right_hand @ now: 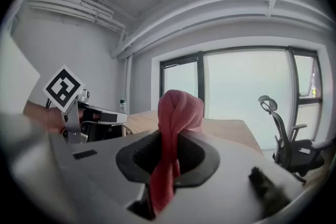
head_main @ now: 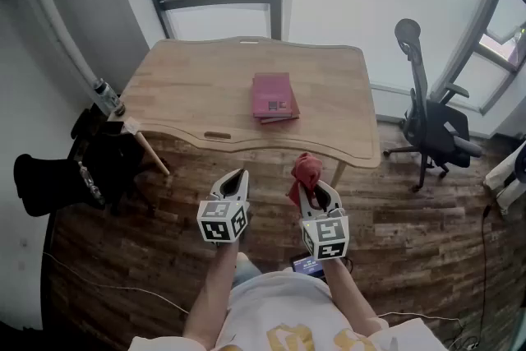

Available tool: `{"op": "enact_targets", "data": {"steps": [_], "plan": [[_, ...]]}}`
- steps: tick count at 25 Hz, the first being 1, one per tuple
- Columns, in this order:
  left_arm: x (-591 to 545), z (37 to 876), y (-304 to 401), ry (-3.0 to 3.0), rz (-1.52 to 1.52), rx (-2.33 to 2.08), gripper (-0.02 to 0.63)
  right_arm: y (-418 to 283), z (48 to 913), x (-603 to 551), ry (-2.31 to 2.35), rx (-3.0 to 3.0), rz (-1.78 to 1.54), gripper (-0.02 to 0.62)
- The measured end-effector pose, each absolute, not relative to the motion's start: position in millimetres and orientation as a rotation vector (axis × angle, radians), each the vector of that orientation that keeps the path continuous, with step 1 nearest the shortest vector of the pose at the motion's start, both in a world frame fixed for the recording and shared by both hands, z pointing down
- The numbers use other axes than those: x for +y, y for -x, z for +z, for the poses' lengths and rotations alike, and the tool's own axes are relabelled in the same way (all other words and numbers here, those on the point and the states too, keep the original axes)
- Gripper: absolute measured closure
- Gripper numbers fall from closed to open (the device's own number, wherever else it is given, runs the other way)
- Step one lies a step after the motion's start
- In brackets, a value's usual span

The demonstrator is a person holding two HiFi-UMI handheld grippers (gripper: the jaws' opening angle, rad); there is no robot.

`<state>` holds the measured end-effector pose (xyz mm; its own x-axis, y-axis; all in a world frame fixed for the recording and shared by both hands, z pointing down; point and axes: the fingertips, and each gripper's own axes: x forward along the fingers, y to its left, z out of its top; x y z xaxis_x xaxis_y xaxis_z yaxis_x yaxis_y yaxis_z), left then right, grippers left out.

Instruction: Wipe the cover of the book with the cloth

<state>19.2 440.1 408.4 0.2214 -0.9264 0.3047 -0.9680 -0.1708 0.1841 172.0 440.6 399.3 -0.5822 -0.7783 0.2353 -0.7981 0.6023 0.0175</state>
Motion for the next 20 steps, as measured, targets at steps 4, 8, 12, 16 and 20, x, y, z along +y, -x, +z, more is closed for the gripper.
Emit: {"op": "enact_targets", "data": {"steps": [4, 8, 12, 16, 20], "plan": [[439.9, 412.1, -18.6, -2.164, 0.213, -1.779, 0.591, -173.2, 404.4, 438.9, -1.311, -2.594, 0.139, 0.527], [441.7, 414.9, -21.1, -2.177, 0.248, -1.781, 0.591, -177.1, 407.0, 435.6, -1.323, -2.582, 0.147, 0.528], [444.3, 413.0, -23.8, -2.176, 0.269, -1.786, 0.591, -181.7, 405.8, 436.6, -1.33, -2.583, 0.166, 0.526], [447.1, 409.8, -26.0, -2.188, 0.292, -1.795, 0.591, -184.2, 407.5, 437.0, -1.34, -2.589, 0.174, 0.526], [448.1, 412.4, -26.7, -2.178, 0.294, -1.795, 0.591, -179.8, 408.3, 436.0, -1.304, -2.599, 0.162, 0.526]]}}
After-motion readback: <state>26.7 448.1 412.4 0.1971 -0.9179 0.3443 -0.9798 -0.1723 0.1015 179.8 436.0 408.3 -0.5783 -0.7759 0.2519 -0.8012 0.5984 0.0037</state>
